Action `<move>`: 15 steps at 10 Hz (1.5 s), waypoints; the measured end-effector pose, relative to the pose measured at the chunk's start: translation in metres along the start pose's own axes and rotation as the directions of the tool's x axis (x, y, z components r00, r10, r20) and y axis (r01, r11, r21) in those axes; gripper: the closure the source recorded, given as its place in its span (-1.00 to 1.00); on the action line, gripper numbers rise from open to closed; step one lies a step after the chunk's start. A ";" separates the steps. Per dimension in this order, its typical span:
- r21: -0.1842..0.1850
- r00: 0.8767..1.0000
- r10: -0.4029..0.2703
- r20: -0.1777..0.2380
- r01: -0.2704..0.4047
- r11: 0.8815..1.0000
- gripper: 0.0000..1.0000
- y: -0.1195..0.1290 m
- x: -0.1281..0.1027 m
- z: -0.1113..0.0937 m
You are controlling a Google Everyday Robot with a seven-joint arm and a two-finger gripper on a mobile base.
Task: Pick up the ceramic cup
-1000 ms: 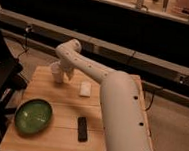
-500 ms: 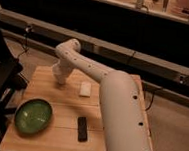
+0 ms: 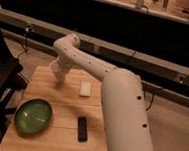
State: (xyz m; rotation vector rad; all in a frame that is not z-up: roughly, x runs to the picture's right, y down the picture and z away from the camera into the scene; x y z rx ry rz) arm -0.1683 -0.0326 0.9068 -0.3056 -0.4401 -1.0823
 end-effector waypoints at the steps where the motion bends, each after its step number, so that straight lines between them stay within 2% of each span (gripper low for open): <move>1: 0.003 1.000 0.000 -0.004 0.000 1.000 0.93 -0.001 0.001 -0.003; 4: 0.009 1.000 -0.001 -0.014 0.002 1.000 0.93 -0.005 0.008 -0.026; 11: 0.020 0.999 -0.008 -0.042 0.009 1.000 0.93 -0.007 0.018 -0.049; 15: 0.024 0.999 -0.010 -0.050 0.011 1.000 0.93 -0.006 0.021 -0.054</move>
